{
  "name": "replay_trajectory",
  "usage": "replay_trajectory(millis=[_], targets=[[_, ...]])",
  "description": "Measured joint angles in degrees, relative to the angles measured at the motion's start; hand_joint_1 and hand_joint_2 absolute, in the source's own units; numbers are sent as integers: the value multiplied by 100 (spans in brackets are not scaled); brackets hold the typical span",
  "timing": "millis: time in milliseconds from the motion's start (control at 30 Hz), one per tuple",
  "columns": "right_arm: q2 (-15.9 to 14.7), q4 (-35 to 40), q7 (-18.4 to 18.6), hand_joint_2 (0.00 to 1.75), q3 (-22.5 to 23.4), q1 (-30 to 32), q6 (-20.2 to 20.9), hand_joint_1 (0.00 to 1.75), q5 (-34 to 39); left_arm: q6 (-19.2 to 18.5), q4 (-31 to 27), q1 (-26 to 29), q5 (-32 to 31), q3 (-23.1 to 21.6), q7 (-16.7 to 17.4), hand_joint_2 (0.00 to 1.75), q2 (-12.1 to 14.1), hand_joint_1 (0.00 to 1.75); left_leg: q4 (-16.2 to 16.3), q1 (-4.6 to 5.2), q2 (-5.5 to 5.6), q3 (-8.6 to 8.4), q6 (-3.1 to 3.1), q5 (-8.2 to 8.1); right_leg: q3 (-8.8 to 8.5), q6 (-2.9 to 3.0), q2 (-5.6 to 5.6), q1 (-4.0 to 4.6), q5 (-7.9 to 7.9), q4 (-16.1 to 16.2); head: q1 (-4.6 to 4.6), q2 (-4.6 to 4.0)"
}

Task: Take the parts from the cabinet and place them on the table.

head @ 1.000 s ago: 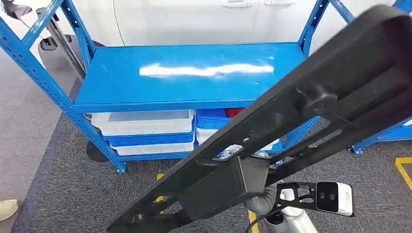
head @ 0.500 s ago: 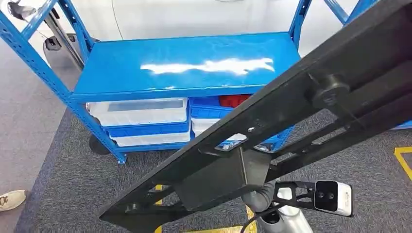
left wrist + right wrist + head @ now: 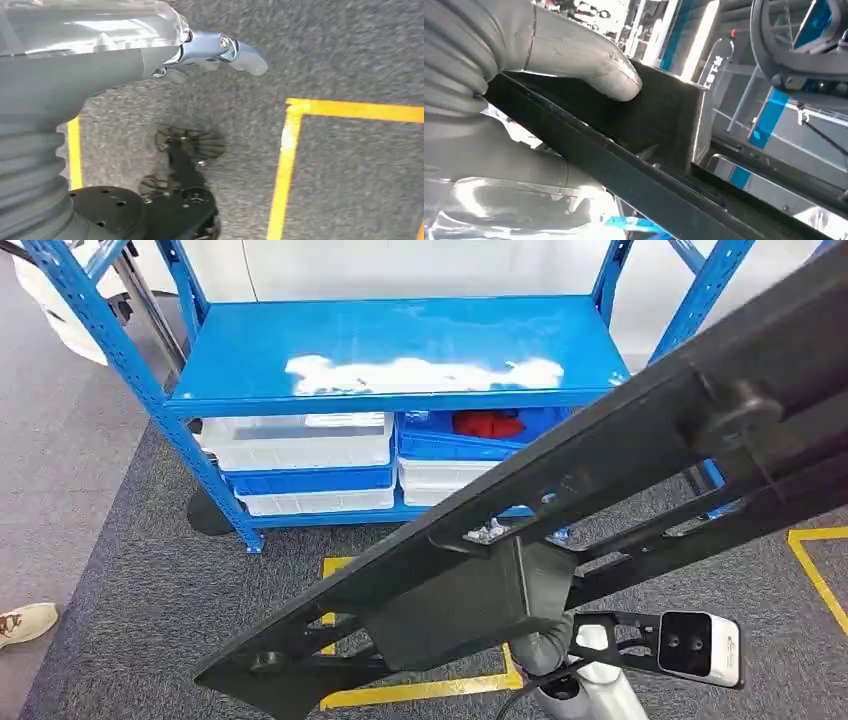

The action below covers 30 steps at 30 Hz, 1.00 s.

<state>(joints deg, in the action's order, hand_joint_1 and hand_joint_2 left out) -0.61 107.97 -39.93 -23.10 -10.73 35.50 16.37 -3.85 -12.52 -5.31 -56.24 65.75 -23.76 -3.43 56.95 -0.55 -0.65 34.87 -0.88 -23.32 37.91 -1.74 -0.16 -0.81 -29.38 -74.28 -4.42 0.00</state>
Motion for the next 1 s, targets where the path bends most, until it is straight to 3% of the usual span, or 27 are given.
replay_trajectory(millis=[33,67,100,133,200,233,267,300,367,400,433,467,500,533,567,600,633,667,733,767,800,867,933,967,1000], targets=[[0,17,0,175,0,0,44,175,-9,0,0,5,-2,0,-2,175,0,0,37,-4,0,89,21,41,-294,7,0,-7,177,371,0,0],[2,35,0,175,0,-3,74,175,-13,0,0,6,-7,0,-7,175,-2,0,84,-8,2,166,43,82,-689,18,0,-11,188,900,0,0],[4,55,0,175,0,-6,79,175,-20,0,0,6,-4,0,-13,175,-2,0,120,16,10,230,79,113,-1008,41,6,16,-99,1432,0,0],[7,81,-2,175,0,-6,79,175,-24,0,0,4,-7,0,-20,175,-2,0,136,12,13,243,112,164,-1128,112,19,43,-220,1708,-2,0],[7,100,0,175,0,-10,63,175,-56,0,0,5,-7,0,-44,175,0,0,61,-6,11,248,187,306,-1053,192,17,77,-130,1650,-2,0],[7,103,0,175,0,3,59,175,-77,0,0,30,-9,0,-48,175,2,0,36,20,18,265,235,380,-992,247,8,53,-50,1680,0,0],[7,105,0,175,0,1,59,175,-94,2,0,27,-11,2,-52,175,11,0,68,-11,23,314,253,289,-933,306,-18,18,31,1694,-2,0],[9,116,0,175,0,5,59,175,-101,2,0,32,-17,2,-57,175,13,0,264,-13,27,417,268,-60,-837,364,-19,22,108,1693,0,0],[13,142,0,175,2,15,72,175,-98,2,0,45,-24,2,-63,175,13,0,1056,-16,25,607,300,-783,-675,396,-23,37,245,1691,-2,0],[13,149,0,175,4,31,83,175,-96,-2,0,41,-35,0,-68,175,13,0,1500,-16,25,686,314,-995,-588,404,-24,53,317,1688,-2,0],[13,149,0,175,6,52,103,175,-94,-2,0,35,-41,0,-72,175,13,0,1848,-16,26,706,320,-1026,-487,406,-25,67,391,1680,0,0],[13,149,0,175,7,72,118,175,-94,-2,0,34,-42,0,-81,175,13,0,1970,-14,26,633,309,-862,-381,405,-26,82,464,1667,-2,0],[13,151,0,175,7,84,127,175,-94,-2,0,35,-42,0,-85,175,17,0,1848,-13,27,444,288,-598,-279,402,-25,95,533,1651,-2,0],[13,157,0,175,9,88,153,175,-94,-2,0,33,-44,0,-87,175,20,0,1516,-8,28,146,252,-377,-180,398,-21,106,592,1635,0,0],[15,166,0,175,13,90,159,175,-94,0,0,26,-52,0,-90,175,22,0,1060,3,31,-218,199,-321,-104,387,-5,119,639,1623,-2,0],[22,188,0,175,22,102,166,175,-101,0,-2,12,-61,0,-92,175,39,0,470,27,30,-689,133,-560,-61,372,-6,124,690,1604,-2,0],[24,223,0,175,35,111,166,175,-116,4,-2,-5,-66,0,-90,175,46,0,-202,52,21,-1115,114,-832,-46,331,-7,144,727,1580,0,0],[26,238,0,175,55,124,170,175,-138,4,-2,-16,-68,-2,-70,175,46,0,-149,68,7,-1050,127,-813,-75,290,-34,129,781,1615,-2,0],[44,269,0,175,98,141,208,175,-168,9,-2,-8,-61,0,-39,175,46,0,-176,97,11,-1018,60,-724,-71,232,-52,101,879,1635,0,0],[50,297,0,175,140,169,255,175,-190,7,0,8,-63,0,-22,175,44,0,-236,27,-5,-996,31,-626,-41,194,-45,113,870,1608,0,0],[68,343,0,175,201,208,319,175,-197,7,0,10,-61,2,11,175,46,0,-235,31,-12,-928,-14,-566,40,159,-8,93,653,1449,0,0],[87,433,0,175,295,255,402,175,-210,7,-2,7,-59,2,26,175,48,0,-212,34,-19,-787,-39,-467,358,107,-6,57,52,602,0,0],[101,476,0,175,363,301,454,175,-214,7,-2,10,-57,7,52,175,48,0,-167,38,-19,-656,-35,-388,582,61,-6,36,-287,-172,0,0],[103,494,0,175,391,322,465,175,-214,7,-2,13,-57,9,61,175,48,0,-142,37,-17,-594,-22,-359,518,50,-7,22,-262,-180,0,0],[114,511,0,175,415,332,468,175,-223,7,0,21,-55,9,70,175,44,0,-111,34,-15,-546,-9,-341,314,45,-7,6,-138,60,0,0]])
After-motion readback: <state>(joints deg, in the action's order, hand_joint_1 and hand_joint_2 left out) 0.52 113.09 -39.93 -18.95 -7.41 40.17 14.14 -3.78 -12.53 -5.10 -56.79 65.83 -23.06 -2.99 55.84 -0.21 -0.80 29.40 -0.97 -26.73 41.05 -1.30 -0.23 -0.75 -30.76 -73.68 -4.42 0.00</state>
